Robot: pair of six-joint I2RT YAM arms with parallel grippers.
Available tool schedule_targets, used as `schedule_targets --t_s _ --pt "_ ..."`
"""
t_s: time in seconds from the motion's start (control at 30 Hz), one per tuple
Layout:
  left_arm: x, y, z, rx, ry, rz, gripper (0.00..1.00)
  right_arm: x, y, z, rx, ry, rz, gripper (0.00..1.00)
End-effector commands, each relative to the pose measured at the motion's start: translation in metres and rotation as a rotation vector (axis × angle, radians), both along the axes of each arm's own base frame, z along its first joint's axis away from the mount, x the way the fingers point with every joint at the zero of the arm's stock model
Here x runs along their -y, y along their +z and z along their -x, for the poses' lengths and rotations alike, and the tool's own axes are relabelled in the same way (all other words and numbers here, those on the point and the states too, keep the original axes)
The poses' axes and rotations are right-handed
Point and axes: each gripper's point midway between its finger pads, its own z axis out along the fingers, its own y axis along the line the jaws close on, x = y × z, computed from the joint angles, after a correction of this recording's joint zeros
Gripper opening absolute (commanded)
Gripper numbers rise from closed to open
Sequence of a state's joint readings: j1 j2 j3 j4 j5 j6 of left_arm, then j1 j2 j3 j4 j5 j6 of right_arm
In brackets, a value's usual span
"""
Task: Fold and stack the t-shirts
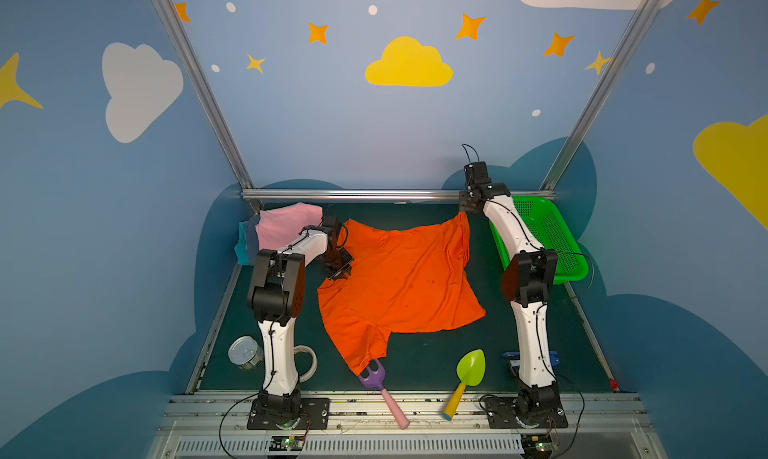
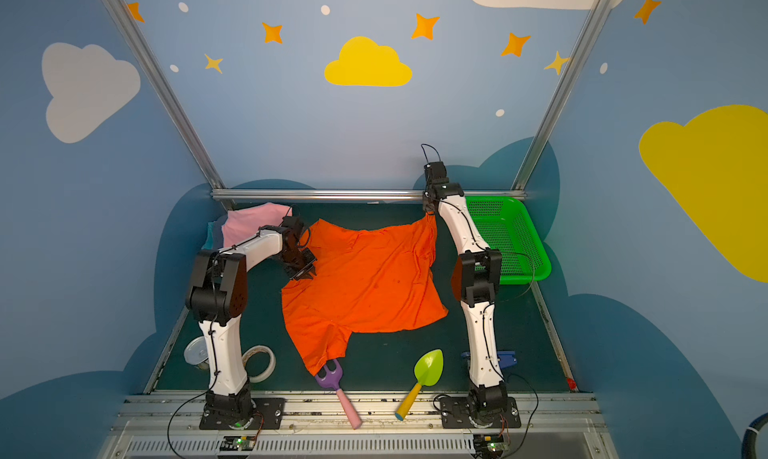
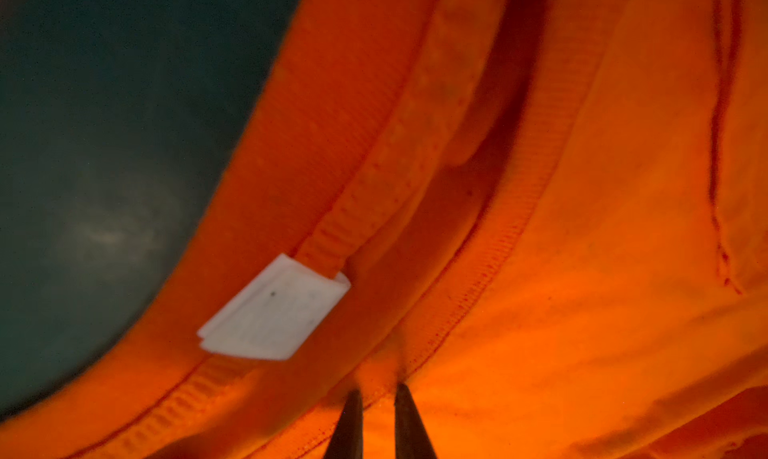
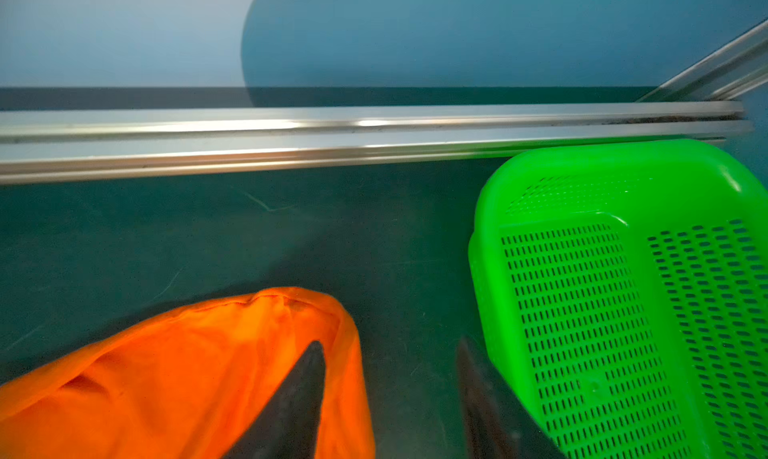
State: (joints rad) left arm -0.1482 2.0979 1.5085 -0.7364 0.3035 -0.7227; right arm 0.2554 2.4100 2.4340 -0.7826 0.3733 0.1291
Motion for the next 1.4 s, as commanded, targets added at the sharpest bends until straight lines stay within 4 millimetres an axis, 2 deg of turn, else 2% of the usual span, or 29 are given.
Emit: schedule_targets --t_s 0.0,0.03,0.13,0.2,0.3,0.37,0.5,0.6,0.73,0.93,1.1,1.23,1.37 --pt "-0.023 -0.025 0.017 -0.077 0.034 -0.095 0.17 -0.014 0.03 0.011 0.044 0.026 0.001 0.58" --pt "-0.023 -0.024 0.017 -0.075 0.034 -0.095 0.17 -0.015 0.029 0.02 0.025 0.033 -0.008 0.57" --pt "-0.02 -0.022 0.018 -0.073 0.026 -0.095 0.17 -0.024 0.022 0.063 -0.071 0.064 -0.036 0.5" --pt "-0.017 -0.019 0.02 -0.068 0.023 -0.093 0.17 -0.03 0.011 0.1 -0.152 0.076 -0.069 0.42" --pt "-0.017 -0.018 0.024 -0.069 0.025 -0.093 0.17 -0.029 -0.01 0.153 -0.264 0.033 -0.133 0.28" --pt "-0.018 -0.017 0.028 -0.072 0.024 -0.095 0.17 -0.026 -0.026 0.186 -0.341 -0.011 -0.184 0.23" --pt "-0.019 -0.02 0.038 -0.091 0.023 -0.098 0.17 -0.02 -0.057 0.239 -0.469 -0.03 -0.225 0.26" --pt "-0.021 -0.022 0.045 -0.101 0.021 -0.1 0.16 -0.017 -0.08 0.263 -0.53 -0.036 -0.241 0.29" --pt "-0.03 -0.022 0.053 -0.105 0.023 -0.141 0.16 -0.019 -0.101 0.28 -0.585 -0.029 -0.265 0.33" --pt "-0.034 -0.026 0.064 -0.129 0.024 -0.15 0.16 -0.02 -0.132 0.292 -0.649 -0.052 -0.29 0.51" --pt "-0.035 -0.025 0.064 -0.134 0.021 -0.155 0.16 -0.021 -0.154 0.299 -0.691 -0.076 -0.32 0.52" --pt "-0.035 -0.023 0.062 -0.133 0.018 -0.157 0.16 -0.026 -0.158 0.302 -0.711 -0.075 -0.358 0.44" --pt "-0.034 -0.024 0.061 -0.134 0.016 -0.152 0.16 -0.014 -0.149 0.301 -0.675 -0.102 -0.317 0.49"
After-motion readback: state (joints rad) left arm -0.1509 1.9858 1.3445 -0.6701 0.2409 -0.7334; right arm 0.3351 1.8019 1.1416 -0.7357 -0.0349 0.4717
